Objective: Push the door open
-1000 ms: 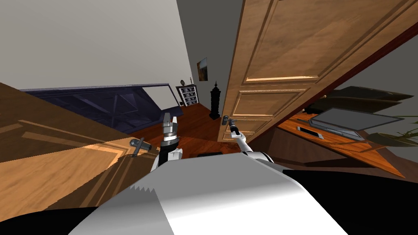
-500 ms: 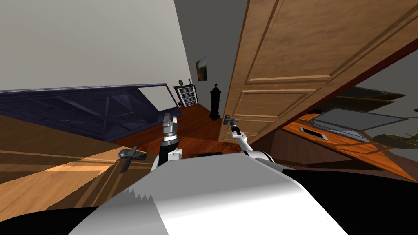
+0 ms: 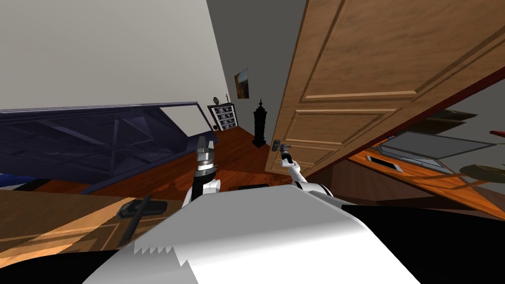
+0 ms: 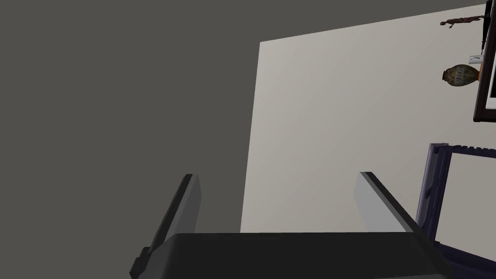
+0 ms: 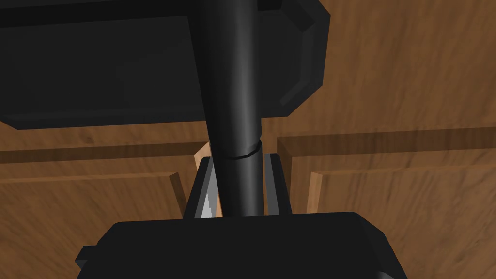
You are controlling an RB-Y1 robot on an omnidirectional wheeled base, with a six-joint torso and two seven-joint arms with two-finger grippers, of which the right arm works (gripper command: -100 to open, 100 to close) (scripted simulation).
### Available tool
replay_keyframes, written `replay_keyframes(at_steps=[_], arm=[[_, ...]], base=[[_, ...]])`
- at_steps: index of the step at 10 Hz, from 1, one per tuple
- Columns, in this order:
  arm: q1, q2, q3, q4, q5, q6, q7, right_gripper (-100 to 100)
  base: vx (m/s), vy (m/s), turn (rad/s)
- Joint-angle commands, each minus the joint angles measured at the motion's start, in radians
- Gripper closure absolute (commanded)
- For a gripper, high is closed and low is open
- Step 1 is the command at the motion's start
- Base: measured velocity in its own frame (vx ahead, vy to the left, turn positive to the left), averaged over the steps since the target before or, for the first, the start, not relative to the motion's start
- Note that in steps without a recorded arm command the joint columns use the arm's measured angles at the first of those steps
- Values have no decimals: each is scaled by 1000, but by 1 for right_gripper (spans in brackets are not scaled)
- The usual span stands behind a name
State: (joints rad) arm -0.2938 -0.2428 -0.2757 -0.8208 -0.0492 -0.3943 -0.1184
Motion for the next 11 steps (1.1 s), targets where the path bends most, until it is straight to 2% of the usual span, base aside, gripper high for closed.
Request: replay_keyframes(at_steps=[1,6,7,8,11], arm=[[-1,-6,-24,-1,-5,-4,10,100],[0,-17,-75,11,-18,-7,28,100],[9,-12,-67,-3,-16,2,25,100],[11,-18,-85,-3,-21,2,31,100],[14,-24,-110,2,-27,0,39,100]], base=[[216,102,-83],[194,69,-66],[84,37,-41],[136,27,-55],[210,34,-61]])
